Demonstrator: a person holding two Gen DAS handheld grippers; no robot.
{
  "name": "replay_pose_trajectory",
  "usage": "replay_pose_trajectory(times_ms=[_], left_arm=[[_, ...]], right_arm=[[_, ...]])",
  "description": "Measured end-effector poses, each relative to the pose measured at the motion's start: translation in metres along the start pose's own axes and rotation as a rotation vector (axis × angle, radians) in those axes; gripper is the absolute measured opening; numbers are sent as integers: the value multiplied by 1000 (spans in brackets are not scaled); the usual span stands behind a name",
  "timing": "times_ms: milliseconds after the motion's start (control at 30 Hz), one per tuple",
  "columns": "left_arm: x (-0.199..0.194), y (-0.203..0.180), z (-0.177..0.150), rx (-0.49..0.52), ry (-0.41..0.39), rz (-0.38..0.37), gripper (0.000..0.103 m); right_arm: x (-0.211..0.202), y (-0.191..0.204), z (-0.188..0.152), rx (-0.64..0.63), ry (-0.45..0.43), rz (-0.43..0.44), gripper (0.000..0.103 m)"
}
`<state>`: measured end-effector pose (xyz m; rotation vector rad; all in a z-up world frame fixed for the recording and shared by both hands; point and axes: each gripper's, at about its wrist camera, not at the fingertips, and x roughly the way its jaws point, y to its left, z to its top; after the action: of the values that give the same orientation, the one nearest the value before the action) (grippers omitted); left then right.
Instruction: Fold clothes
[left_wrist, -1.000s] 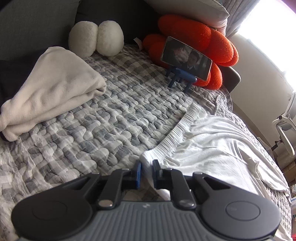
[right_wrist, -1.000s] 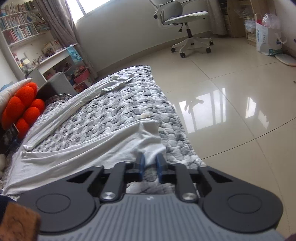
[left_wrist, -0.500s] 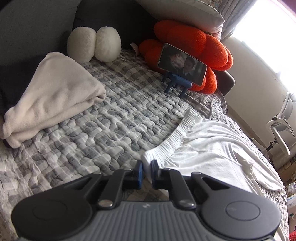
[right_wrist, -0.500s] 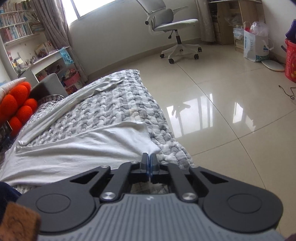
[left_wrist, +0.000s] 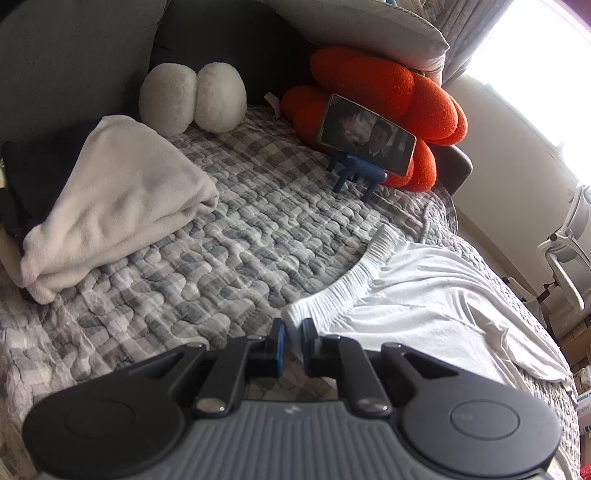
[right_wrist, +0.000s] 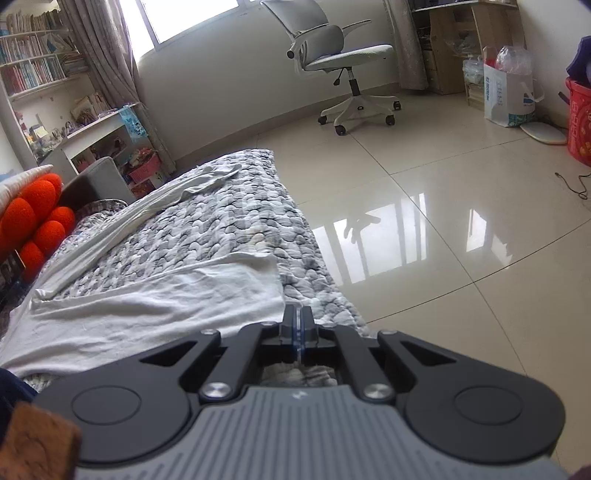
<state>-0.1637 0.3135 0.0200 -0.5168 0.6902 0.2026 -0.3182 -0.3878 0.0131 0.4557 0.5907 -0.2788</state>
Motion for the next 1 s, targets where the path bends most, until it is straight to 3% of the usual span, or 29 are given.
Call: replay_pose_trajectory(times_ms=[133,200,433,633,700,733,767,833,1000], left_arm=[[4,-2,2,7,33,12,15],[3,-1,0,24,31,38,31],[-9,18,8,28,17,62,32],[3,3,39,43,11,10,44],[16,-16,49,79,26,-11,49],[24,-26,54,98,32,-23,50],[32,-36,59,118,37,-35,54],[50,-53,67,150,44,-51,61],[101,-85,86,177,85,-76,62]], right_arm=[[-7,3,2,-37,-23,20,13],[-6,9,4,-51,-30,32,13],[5,41,19,-102,-20,65,13],[21,97,60,-161,-5,208,14],[32,115,78,-155,28,287,21],[39,125,87,-164,46,316,37],[46,135,94,-176,64,341,47],[60,159,106,-243,81,356,47],[105,202,124,-363,143,366,47]])
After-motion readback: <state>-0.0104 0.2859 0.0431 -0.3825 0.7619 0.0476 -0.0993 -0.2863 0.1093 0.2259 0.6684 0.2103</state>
